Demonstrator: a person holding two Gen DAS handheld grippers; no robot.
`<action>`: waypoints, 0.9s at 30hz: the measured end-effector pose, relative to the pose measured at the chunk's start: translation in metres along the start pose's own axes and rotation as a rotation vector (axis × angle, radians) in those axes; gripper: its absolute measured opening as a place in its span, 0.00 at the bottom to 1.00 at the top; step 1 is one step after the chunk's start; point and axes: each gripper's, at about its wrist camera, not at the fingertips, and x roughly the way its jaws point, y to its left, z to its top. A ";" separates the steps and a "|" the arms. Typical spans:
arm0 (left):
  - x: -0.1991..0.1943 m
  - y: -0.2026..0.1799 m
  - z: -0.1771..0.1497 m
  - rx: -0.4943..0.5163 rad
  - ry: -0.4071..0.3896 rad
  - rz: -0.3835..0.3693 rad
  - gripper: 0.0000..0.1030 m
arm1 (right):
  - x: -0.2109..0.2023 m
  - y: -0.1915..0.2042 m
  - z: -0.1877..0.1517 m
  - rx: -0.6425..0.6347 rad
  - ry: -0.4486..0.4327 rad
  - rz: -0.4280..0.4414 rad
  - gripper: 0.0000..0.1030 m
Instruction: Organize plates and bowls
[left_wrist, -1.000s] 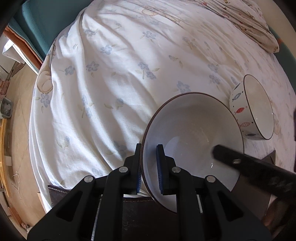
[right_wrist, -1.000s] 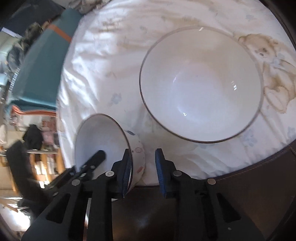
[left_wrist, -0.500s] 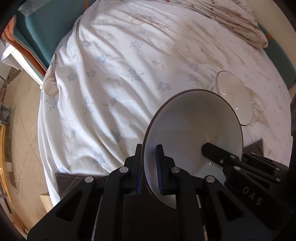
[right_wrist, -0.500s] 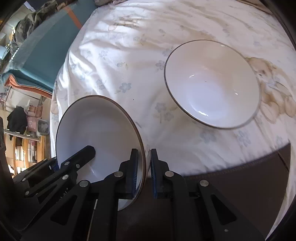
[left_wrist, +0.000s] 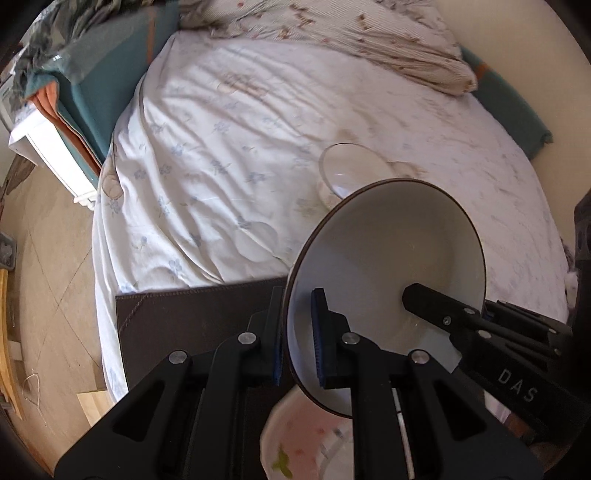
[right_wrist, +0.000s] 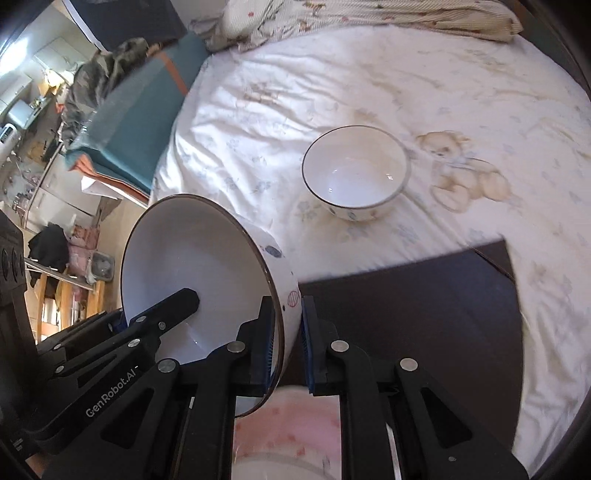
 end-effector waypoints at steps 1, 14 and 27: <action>-0.008 -0.004 -0.005 0.008 -0.006 -0.002 0.10 | -0.009 0.000 -0.005 0.000 -0.009 0.004 0.15; -0.053 -0.038 -0.070 0.079 -0.023 -0.013 0.10 | -0.070 -0.006 -0.073 -0.027 -0.031 0.026 0.15; -0.023 -0.034 -0.125 0.064 0.054 0.001 0.11 | -0.046 -0.015 -0.131 -0.027 0.039 -0.025 0.15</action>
